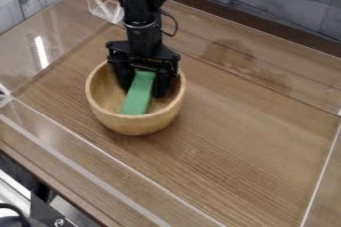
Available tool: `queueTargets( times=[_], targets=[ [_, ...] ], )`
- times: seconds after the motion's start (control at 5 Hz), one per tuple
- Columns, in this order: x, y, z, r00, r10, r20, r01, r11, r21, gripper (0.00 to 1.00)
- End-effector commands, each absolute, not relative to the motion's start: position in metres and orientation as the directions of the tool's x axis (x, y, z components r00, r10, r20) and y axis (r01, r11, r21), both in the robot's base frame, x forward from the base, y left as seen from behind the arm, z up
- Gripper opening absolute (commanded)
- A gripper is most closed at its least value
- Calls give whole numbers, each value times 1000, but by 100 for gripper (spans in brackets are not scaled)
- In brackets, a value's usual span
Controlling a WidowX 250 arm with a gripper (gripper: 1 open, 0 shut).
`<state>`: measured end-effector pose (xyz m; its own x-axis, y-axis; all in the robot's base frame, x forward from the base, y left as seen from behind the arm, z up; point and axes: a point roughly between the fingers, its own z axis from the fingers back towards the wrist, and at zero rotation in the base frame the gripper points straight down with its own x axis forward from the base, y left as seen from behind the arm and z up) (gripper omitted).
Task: Move green object from inside the wooden bowl to the table next to it
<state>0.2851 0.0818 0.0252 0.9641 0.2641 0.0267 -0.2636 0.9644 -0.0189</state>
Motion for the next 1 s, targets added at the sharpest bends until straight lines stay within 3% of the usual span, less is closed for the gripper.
queueTargets(
  times=[0.0,0.8],
  targets=[
    [292,95,21,956,291,39,-290,957,-25,100],
    [273,96,13,947,322,-25,-322,945,-47,100]
  ],
)
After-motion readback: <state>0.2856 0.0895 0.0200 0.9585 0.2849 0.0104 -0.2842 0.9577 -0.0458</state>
